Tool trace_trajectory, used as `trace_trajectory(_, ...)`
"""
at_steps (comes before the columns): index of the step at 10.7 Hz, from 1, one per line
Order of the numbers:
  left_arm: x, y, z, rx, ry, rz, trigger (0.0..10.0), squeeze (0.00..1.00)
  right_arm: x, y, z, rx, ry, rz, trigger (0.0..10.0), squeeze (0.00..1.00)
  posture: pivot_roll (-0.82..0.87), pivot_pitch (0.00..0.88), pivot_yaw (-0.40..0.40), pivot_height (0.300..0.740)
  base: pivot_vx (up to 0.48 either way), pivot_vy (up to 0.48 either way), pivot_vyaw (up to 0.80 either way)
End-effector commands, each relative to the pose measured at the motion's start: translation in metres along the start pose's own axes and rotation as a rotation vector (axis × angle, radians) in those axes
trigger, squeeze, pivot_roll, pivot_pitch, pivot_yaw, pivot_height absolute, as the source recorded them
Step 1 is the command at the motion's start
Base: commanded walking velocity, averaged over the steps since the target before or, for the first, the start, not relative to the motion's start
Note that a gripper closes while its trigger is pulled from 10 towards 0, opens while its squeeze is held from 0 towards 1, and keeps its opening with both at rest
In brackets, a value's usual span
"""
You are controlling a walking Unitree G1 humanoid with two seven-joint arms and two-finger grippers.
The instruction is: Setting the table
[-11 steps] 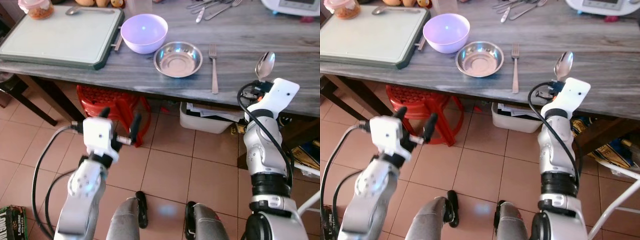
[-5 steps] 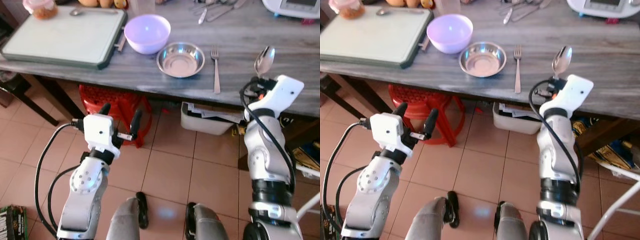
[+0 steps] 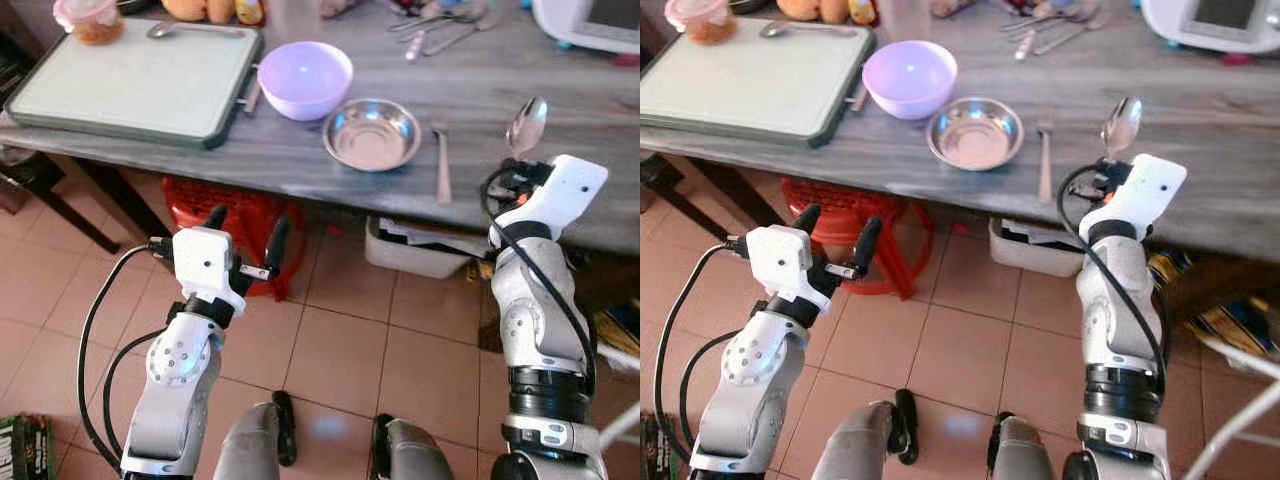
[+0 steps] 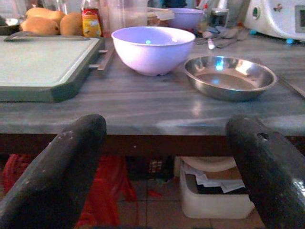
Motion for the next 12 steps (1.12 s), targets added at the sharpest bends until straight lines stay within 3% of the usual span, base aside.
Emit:
trace_trajectory(1, -0.003, 0.002, 0.0, -0.003, -0.001, -0.008, 10.0, 0.0, 0.006, 0.006, 0.002, 0.009, 0.04, 0.026, 10.0, 0.0, 0.0, 0.174, 0.033, 0.74, 0.289, 0.0, 0.0)
trace_trajectory(2, -0.004, 0.002, -0.001, 0.003, -0.001, -0.009, 10.0, 0.0, 0.007, 0.012, 0.002, 0.027, 0.103, 0.046, 10.0, 0.0, 0.0, 0.172, 0.028, 0.74, 0.289, 0.0, 0.0)
trace_trajectory(7, -0.005, 0.002, 0.004, -0.002, 0.014, -0.008, 10.0, 0.0, 0.003, 0.022, 0.0, 0.017, 0.105, 0.035, 10.0, 0.0, -0.02, 0.172, 0.023, 0.74, 0.292, 0.0, 0.0)
trace_trajectory(12, -0.002, 0.002, 0.001, 0.014, 0.025, 0.006, 10.0, 0.0, 0.009, 0.041, 0.001, 0.033, 0.199, 0.082, 10.0, 0.0, -0.03, 0.173, 0.017, 0.74, 0.348, 0.0, 0.0)
Point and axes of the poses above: a point about 5 cm out from each wrist's last joint towards the gripper, its own y axis pointing back from the gripper into the wrist, its own x axis along the axis of the wrist's last joint, z = x × y, the point moved 3 cm from there along -y, pointing out of the wrist towards the gripper, and after that the axes turned 6 degrees about -y, right-handed, at the moved point
